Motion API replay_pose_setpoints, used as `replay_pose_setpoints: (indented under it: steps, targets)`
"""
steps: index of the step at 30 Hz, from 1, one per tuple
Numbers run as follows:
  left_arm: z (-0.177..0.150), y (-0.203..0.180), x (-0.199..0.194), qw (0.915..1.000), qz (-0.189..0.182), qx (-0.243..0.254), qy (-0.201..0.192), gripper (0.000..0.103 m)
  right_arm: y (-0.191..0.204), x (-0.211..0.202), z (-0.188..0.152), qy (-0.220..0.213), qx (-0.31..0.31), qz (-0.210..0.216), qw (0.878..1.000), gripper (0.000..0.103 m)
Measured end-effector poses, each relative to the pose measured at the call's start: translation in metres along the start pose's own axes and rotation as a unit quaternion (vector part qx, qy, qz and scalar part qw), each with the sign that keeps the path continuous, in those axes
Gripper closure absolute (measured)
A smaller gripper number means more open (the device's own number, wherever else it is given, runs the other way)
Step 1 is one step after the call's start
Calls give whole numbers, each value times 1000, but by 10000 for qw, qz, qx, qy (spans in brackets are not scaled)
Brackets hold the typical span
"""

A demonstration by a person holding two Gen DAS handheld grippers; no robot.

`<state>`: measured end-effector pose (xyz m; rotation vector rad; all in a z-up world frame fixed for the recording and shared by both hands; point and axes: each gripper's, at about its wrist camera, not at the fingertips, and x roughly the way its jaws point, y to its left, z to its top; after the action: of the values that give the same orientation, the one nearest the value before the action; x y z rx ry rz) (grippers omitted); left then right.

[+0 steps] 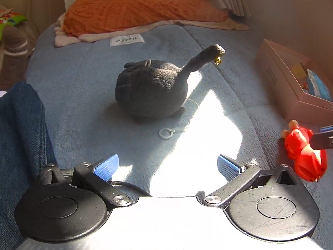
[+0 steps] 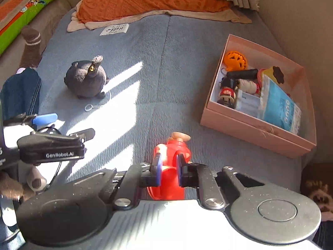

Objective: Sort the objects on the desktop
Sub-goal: 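Set the red toy down on the blanket and open the right tool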

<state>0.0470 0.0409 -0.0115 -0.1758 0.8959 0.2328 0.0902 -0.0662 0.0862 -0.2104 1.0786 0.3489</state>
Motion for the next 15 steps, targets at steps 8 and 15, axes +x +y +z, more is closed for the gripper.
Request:
replay_pose_setpoints:
  steps: [8, 15]
  targets:
    - [-4, -17, 6, 9991, 143, 384, -76, 0, -62, -7, -57, 16, 813, -812, 9934, 92]
    - [6, -17, 5, 9985, 284, 340, -317, 0, -32, -13, -79, -473, 247, -1111, 9924, 38]
